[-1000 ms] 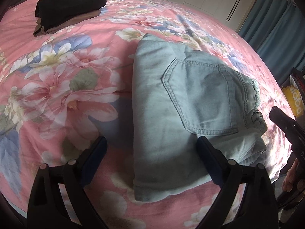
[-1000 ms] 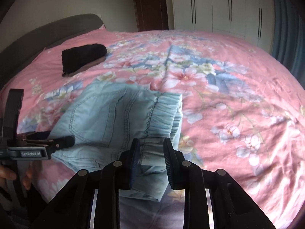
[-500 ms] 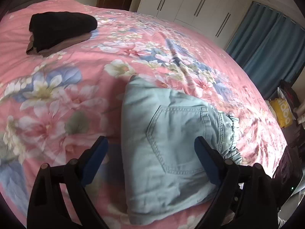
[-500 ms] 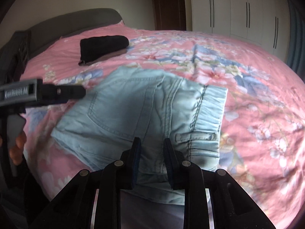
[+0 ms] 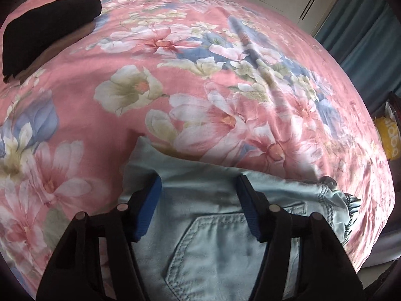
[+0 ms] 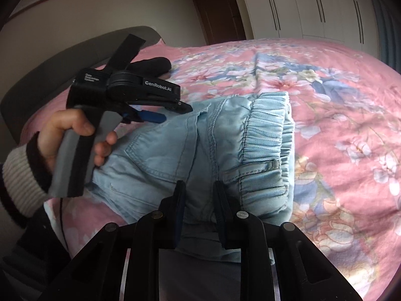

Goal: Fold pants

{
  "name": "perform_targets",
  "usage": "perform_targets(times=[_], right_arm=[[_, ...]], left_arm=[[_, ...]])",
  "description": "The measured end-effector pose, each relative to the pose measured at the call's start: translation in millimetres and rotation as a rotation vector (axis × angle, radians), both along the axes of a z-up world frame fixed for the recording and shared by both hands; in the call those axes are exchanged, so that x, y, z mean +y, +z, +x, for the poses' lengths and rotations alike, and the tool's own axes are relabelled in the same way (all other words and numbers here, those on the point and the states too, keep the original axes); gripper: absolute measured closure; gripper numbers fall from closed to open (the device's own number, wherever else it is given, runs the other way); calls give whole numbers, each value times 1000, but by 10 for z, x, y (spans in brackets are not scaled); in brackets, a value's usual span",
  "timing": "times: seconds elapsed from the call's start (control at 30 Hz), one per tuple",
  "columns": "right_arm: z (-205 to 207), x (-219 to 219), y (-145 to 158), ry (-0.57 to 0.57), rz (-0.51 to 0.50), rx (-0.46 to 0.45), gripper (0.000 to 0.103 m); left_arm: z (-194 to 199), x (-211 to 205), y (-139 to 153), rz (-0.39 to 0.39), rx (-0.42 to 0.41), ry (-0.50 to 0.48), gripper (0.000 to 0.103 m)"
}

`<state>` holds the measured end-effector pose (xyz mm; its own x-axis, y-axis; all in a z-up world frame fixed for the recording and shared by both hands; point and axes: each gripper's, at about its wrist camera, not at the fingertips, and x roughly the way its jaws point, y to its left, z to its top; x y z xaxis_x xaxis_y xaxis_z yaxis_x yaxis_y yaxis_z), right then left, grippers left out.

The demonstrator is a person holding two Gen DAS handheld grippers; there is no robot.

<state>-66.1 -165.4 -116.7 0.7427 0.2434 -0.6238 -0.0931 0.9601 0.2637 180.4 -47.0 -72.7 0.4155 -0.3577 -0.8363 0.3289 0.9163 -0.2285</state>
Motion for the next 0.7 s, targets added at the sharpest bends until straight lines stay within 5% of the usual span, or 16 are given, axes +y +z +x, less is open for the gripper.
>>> perform_targets(times=[0.33, 0.43, 0.57, 0.7], right_arm=[[-68, -44, 15, -21, 42, 17, 81], [-78, -33, 16, -34, 37, 19, 81], [-93, -17, 42, -57, 19, 31, 81], [-202, 1, 50, -60, -1, 36, 81]], left_arm=[[-678, 565, 266, -167, -39, -15, 41], [-953, 672, 246, -143, -77, -29, 42], [-1237, 701, -153, -56, -34, -35, 40], [-1419, 795, -196, -102, -65, 6, 40]])
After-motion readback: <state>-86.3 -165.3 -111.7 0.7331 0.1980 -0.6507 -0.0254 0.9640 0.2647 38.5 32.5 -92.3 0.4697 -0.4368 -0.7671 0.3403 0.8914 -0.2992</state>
